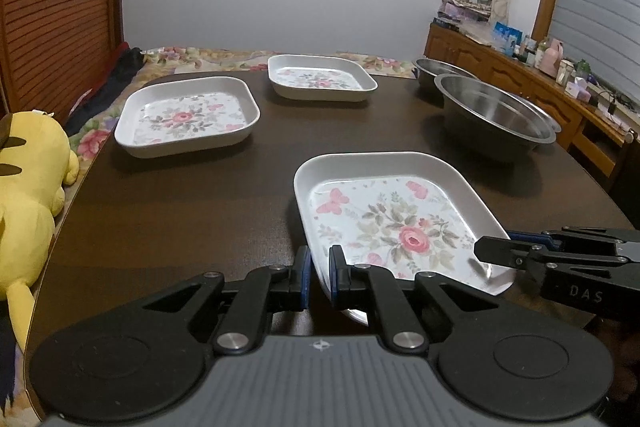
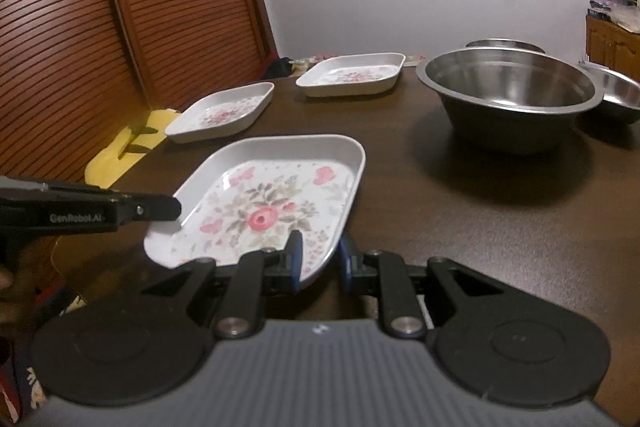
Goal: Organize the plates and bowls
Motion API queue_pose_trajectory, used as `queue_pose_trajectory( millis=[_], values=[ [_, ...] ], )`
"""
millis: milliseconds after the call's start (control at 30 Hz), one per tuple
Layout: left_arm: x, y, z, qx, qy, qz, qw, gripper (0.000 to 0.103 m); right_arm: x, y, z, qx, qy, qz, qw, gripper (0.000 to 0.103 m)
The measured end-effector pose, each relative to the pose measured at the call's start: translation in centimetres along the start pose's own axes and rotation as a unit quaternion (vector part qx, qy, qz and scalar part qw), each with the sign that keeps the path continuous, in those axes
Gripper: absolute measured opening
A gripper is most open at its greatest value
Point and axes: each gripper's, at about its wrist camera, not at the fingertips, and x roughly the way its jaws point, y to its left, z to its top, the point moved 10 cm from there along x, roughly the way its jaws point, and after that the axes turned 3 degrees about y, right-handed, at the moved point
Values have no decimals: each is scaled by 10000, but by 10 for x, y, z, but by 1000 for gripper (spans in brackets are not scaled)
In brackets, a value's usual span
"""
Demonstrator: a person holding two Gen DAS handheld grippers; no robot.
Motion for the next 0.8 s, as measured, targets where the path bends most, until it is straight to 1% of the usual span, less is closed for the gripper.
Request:
queue_pose_trajectory(
  millis=[200, 233, 267, 300, 333, 367, 433, 500, 667, 733, 800],
  values=[
    [0, 1, 1, -37, 13, -24, 10000, 10, 1, 2, 0, -152, -63, -61, 9998, 25],
    [0, 2, 3, -60, 2, -19, 10000, 12, 0, 2, 0, -139, -81, -61, 9999, 26],
    [-1, 3, 3, -93, -11, -19, 10000, 18, 0, 1, 0, -124, -94, -61, 9999, 26],
    [-2, 4, 4, -124, -16, -24, 9999, 23, 0, 1, 0, -112, -115, -83, 9998, 26],
    [-4, 5, 4, -157, -34, -37, 9999, 30, 0, 0, 0, -101, -136, -122, 9998, 27],
    [-6, 5, 6, -168, -81, -72, 9998, 34, -1, -2, 1, -91, -164, -177, 9997, 28],
    [-13, 5, 11, -171, -178, -91, 9997, 39, -3, -5, 2, -66, -204, -239, 9995, 29],
    [-20, 4, 18, -139, -282, -45, 9995, 42, -6, -9, 5, 2, -269, -269, 9993, 32],
    [-36, 5, 33, -30, -522, 78, 9986, 52, -16, -20, 19, 35, -457, -444, 9980, 46],
    [-42, 6, 38, 36, -606, 145, 9981, 55, -20, -22, 24, 42, -534, -457, 9975, 58],
    [-46, 6, 43, 78, -660, 159, 9977, 55, -23, -24, 27, 49, -584, -433, 9973, 60]
  ],
)
